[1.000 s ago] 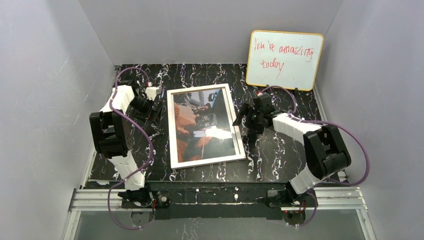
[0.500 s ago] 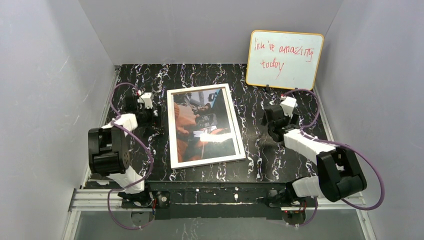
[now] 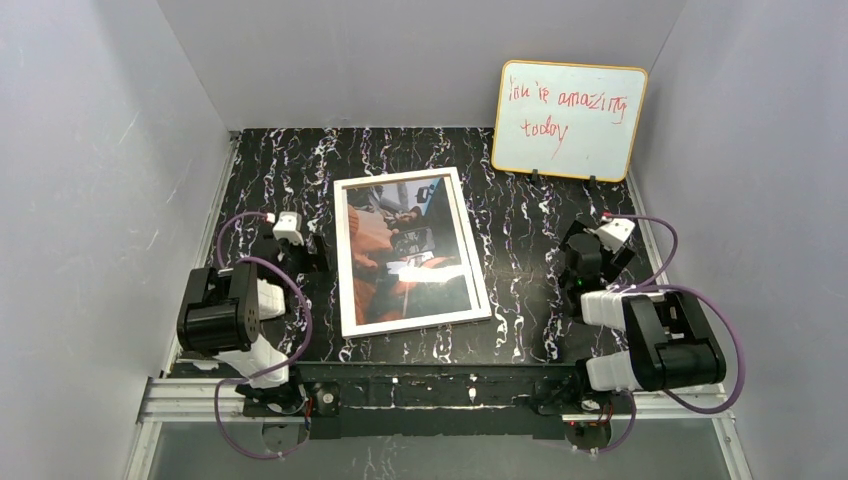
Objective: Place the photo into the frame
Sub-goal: Reset both arms
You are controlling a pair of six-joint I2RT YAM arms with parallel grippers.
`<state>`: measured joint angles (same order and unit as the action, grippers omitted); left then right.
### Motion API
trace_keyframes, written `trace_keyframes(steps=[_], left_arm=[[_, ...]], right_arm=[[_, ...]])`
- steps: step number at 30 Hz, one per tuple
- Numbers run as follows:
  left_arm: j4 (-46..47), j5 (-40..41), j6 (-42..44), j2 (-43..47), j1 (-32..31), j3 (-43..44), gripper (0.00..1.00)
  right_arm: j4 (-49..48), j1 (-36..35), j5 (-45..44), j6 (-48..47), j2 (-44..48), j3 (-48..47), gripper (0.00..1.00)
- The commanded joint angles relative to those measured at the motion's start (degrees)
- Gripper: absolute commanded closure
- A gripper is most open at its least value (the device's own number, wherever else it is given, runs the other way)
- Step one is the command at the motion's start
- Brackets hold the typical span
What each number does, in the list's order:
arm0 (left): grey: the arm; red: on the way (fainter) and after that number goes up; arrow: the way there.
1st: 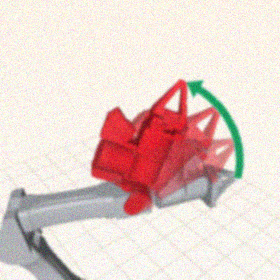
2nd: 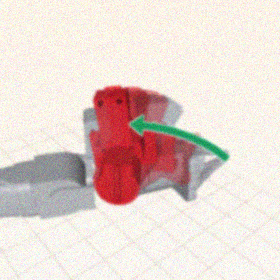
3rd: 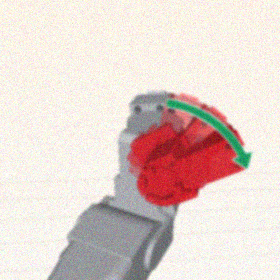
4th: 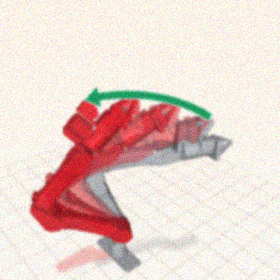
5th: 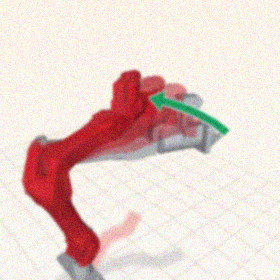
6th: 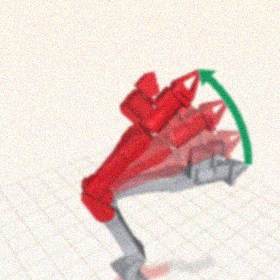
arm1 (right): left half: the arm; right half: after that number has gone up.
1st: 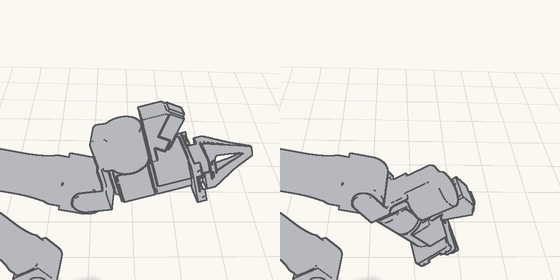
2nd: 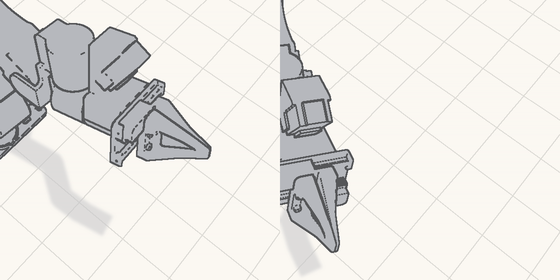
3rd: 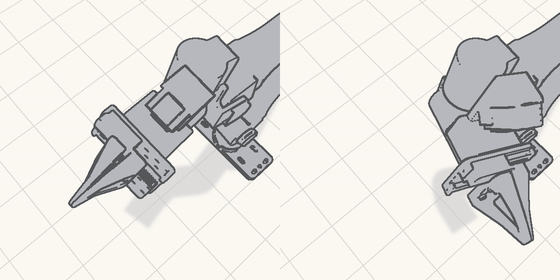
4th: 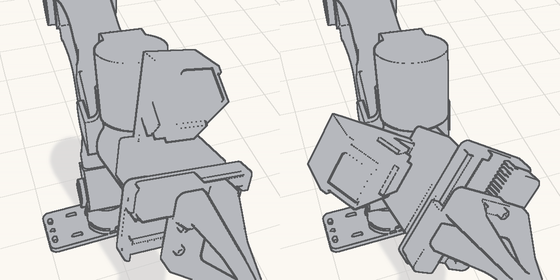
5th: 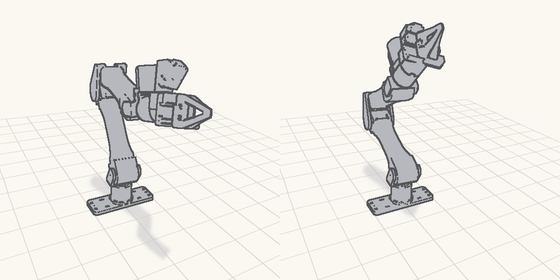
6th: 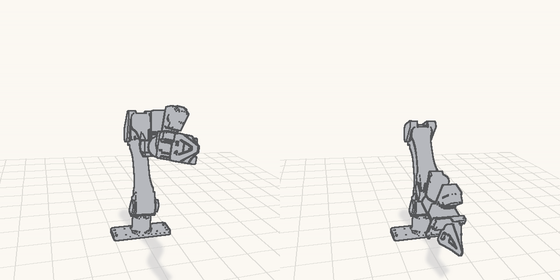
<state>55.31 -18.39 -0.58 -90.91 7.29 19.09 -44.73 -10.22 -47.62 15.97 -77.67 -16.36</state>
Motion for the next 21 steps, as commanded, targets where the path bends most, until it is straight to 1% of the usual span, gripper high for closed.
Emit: trace_keyframes(steps=[1,2,4,5,7,8,10,12,14,16,18,21], left_arm=[[23.87,-4.4,-1.72,-3.35,0.11,-6.85,0.02],[26.44,-4.74,-2.26,-4.07,0.11,-7.93,0.02],[25.82,-3.85,-1.57,-2.78,0.12,-8.84,0.02],[26.07,-3.44,-1.64,-2.77,0.1,-9.04,0.02],[26.77,-3.32,-1.9,-3.04,0.12,-9.19,0.02],[26.86,-2.86,-1.82,-3.08,0.04,-9.31,0.02],[26.88,-2.37,-2.16,-3.57,0.04,-9.03,0.02],[26.63,-0.85,-2.11,-4.05,-0.4,-8.55,0.02],[24.98,3.07,-1.24,-4.63,-2.09,-8.04,0.02],[26.25,6.9,-2.66,-7.65,-2.9,-6.8,0.02],[21.71,8.98,-0.74,-5.36,-4.06,-6.72,0.02],[22.29,10.51,-1.17,-5.92,-4.41,-6.47,0.02]], right_arm=[[-13.71,2.31,4.43,-1.38,-2.79,2.02,0.01],[-15.2,2.69,6.81,-1.72,-3.73,2.87,0.01],[-22.52,2.91,12.4,-4.91,-6.0,4.83,0.01],[-25.21,2.92,16.99,-7.39,-7.31,5.5,0.01],[-27.59,2.9,27.31,-12.26,-9.85,5.47,0.01],[-27.95,3.27,30.4,-13.36,-11.36,4.97,0.01],[-29.3,4.27,31.8,-13.52,-14.21,3.7,0.01],[-25.84,5.3,33.02,-12.53,-13.87,2.61,0.01],[-24.91,5.97,34.08,-12.08,-13.92,2.07,0.01],[-24.78,6.48,34.87,-12.01,-14.02,1.94,0.01],[-24.5,6.61,35.07,-11.89,-13.84,1.86,0.01],[-24.73,6.61,35.04,-11.92,-13.83,2.08,0.01]])
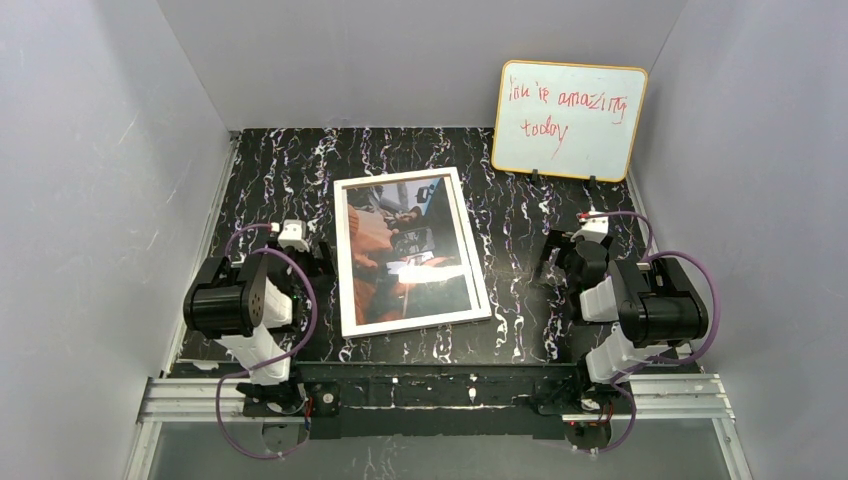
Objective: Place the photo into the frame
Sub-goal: Reset both arms
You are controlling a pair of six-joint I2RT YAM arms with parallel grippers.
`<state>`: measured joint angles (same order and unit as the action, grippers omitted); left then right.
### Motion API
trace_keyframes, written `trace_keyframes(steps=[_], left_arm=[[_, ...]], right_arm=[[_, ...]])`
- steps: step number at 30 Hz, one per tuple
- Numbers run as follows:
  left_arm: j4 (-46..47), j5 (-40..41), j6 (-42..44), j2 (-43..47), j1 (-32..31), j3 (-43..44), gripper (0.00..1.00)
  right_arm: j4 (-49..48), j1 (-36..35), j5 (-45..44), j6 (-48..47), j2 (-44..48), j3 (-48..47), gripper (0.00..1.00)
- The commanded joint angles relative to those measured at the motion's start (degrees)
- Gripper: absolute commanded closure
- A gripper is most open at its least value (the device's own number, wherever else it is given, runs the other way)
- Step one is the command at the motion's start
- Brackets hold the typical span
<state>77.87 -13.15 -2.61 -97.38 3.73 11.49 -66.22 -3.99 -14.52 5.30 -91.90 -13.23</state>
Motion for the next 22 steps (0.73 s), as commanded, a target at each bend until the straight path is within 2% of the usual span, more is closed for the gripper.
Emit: trace_keyframes(steps=[1,14,22], left_arm=[[-0.26,5.25,0.93,0.6,-0.88,1.06,0.02],[-1.63,5.33,1.95,0.32,-1.86,2.05,0.02],[-4.75,9.86,4.12,1.13,-5.34,2.88,0.02]], right_arm=[[-3.41,0.39,1.9,-1.22,0.56,-0.93,0.01],[-3.57,0.35,1.86,-1.2,0.41,-0.89,0.01],[-3.57,0.38,1.87,-1.26,0.41,-0.92,0.01]])
